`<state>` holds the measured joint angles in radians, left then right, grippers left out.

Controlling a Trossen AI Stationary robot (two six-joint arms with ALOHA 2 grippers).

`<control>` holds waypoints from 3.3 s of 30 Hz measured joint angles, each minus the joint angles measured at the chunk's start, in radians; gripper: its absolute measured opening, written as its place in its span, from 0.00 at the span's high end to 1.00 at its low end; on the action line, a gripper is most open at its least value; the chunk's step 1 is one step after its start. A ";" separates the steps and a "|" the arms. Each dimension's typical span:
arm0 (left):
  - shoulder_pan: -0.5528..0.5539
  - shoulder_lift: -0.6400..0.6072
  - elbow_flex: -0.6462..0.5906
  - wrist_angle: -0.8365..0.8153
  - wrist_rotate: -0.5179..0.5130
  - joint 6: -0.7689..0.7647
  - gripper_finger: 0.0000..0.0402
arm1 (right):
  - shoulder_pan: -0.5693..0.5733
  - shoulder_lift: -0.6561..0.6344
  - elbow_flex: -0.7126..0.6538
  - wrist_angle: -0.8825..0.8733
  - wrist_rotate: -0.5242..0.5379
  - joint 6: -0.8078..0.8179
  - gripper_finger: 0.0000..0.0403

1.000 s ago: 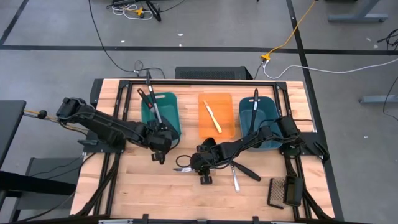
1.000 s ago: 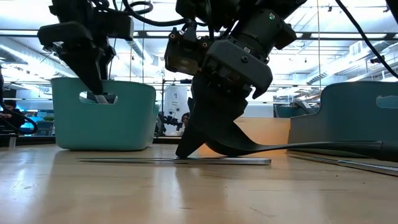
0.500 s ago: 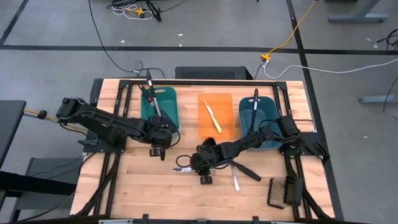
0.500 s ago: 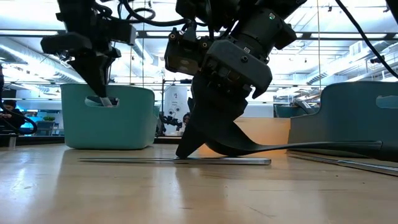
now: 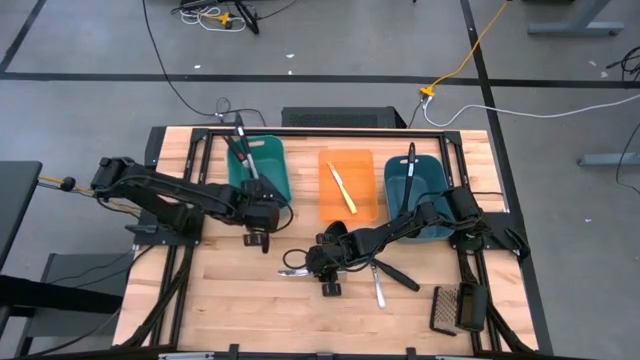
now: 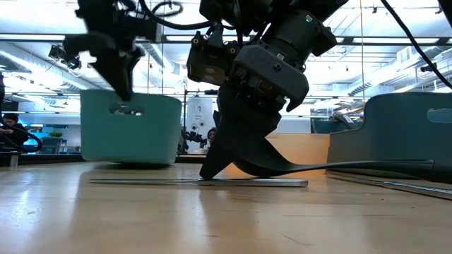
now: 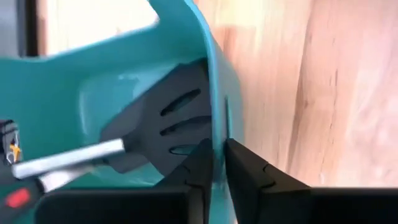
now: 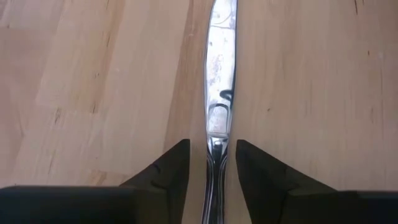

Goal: Pick & Place Kitchen Items
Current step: Adjust the green bin, then put the left silver table knife into the orange bin

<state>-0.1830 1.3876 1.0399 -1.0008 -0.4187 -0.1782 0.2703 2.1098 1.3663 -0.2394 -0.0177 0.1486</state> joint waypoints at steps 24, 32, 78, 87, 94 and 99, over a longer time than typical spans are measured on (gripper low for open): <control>-0.430 0.006 -0.170 0.830 -0.102 -0.157 0.98 | 0.072 -0.100 0.001 -0.110 0.079 0.009 0.65; -0.466 0.074 -0.450 1.132 -0.169 -0.407 0.99 | 0.114 -0.103 0.001 -0.235 0.125 0.084 0.65; -0.435 0.353 -0.447 1.158 -0.026 -0.531 1.00 | 0.111 -0.101 0.000 -0.415 0.156 0.082 0.65; -0.435 0.349 -0.446 1.132 0.011 -0.526 1.00 | 0.110 -0.101 0.000 -0.422 0.157 0.082 0.65; -0.439 0.347 -0.446 1.125 0.010 -0.533 1.00 | 0.110 -0.101 0.000 -0.433 0.156 0.098 0.65; -0.443 0.347 -0.446 1.124 0.012 -0.548 1.00 | 0.110 -0.101 0.000 -0.460 0.134 0.105 0.65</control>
<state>-0.6260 1.7344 0.5938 0.1232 -0.4064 -0.7266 0.3801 2.0086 1.3663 -0.6992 0.1158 0.2539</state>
